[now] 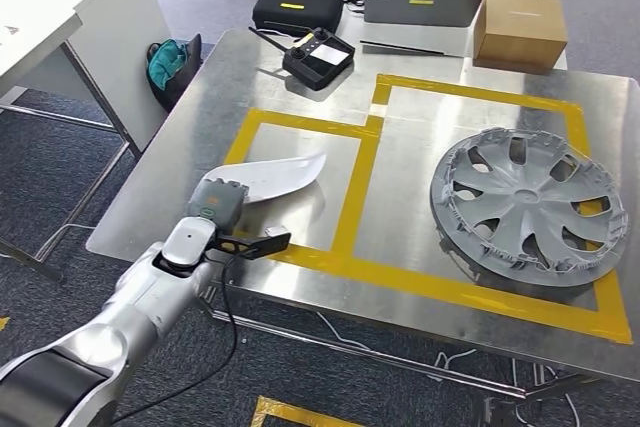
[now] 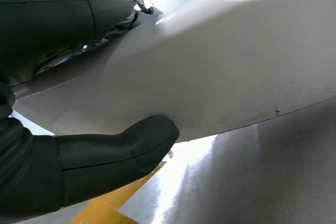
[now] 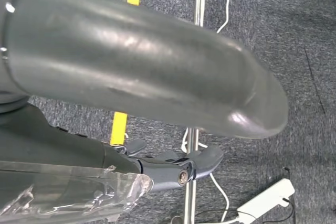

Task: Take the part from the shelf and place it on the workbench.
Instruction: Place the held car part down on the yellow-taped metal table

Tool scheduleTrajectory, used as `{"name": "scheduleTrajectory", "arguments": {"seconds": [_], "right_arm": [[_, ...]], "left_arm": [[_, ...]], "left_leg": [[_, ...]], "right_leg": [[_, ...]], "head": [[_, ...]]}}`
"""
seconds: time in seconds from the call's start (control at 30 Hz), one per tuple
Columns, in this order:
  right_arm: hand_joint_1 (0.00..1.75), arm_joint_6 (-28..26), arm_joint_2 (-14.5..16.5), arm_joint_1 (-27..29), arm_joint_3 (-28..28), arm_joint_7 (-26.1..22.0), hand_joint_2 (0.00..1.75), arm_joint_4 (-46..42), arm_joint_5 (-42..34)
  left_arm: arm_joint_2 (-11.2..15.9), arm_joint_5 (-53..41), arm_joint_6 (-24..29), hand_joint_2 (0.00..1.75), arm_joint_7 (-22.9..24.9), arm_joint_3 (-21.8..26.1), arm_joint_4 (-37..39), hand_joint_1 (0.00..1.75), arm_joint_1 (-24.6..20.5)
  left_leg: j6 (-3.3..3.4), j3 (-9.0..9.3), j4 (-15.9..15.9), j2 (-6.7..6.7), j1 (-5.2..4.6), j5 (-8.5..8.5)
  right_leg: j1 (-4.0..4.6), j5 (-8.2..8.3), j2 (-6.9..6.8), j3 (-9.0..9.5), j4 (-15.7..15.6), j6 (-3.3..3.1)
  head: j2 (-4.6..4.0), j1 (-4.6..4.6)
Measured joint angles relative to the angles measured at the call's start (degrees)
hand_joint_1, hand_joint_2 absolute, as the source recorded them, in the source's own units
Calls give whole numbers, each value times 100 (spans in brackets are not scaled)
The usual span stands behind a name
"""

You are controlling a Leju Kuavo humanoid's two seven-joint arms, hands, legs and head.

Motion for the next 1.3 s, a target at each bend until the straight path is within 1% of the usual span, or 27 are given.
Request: {"name": "scheduleTrajectory", "arguments": {"seconds": [0.2,0.43,0.57,0.7,1.1,1.3], "right_arm": [[0,-4,0,23,0,0,0,0,-6],[0,-7,0,29,0,0,0,0,-17],[0,-26,0,29,4,0,0,0,-44],[0,-30,0,33,10,0,0,0,-66],[0,-68,0,42,86,0,0,0,-109],[0,-90,0,42,104,0,0,0,-124]], "left_arm": [[-21,0,152,175,-210,-40,63,175,-12],[-46,0,219,175,-285,-32,66,175,-11],[-87,0,373,175,-481,43,66,175,5],[-140,0,418,175,-601,125,64,175,37],[-190,-1,516,175,-728,225,64,175,63],[-188,0,683,175,-722,241,64,175,83]], "left_leg": [[1,-1,0,0,0,-1],[1,-1,0,0,-1,-1],[1,-1,0,0,-1,-1],[1,-1,0,0,-2,-1],[2,-2,0,0,-2,-1],[2,-2,0,0,-2,-1]], "right_leg": [[0,0,0,-1,0,0],[-1,0,0,-1,0,0],[-1,0,0,0,0,0],[-2,0,0,0,0,0],[-2,0,0,0,0,0],[-2,0,-1,0,0,0]], "head": [[0,1],[-1,1],[-1,0],[-1,0],[-1,1],[-1,0]]}}
